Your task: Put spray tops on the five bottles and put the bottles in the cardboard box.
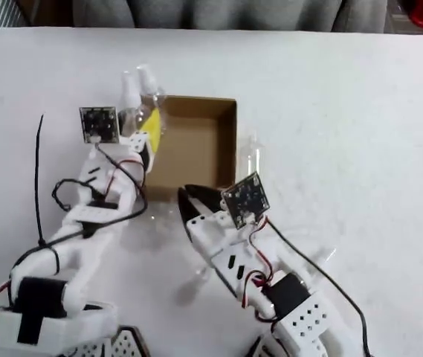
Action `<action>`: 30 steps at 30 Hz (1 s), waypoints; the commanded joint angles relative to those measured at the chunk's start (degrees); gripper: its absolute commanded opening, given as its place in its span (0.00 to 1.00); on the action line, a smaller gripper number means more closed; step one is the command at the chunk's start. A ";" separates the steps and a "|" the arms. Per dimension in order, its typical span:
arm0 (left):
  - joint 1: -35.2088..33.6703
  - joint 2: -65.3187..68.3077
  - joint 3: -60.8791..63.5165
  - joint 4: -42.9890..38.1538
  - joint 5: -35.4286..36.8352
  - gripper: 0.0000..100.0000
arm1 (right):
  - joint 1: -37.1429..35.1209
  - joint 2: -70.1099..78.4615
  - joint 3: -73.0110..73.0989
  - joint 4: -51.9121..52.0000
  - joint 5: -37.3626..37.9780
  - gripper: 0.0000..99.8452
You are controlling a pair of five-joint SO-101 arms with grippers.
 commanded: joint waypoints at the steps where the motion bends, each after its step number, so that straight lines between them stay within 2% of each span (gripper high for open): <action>1: 0.57 2.33 -6.07 -1.93 0.44 0.03 | 0.48 -0.22 -2.64 0.40 0.09 0.02; 16: 3.38 6.02 -7.65 -1.93 0.18 0.03 | 0.48 -0.48 -2.29 0.40 0.09 0.02; 30: 2.95 6.11 -8.88 -1.93 0.18 0.03 | 0.48 -0.48 -2.11 0.40 0.09 0.02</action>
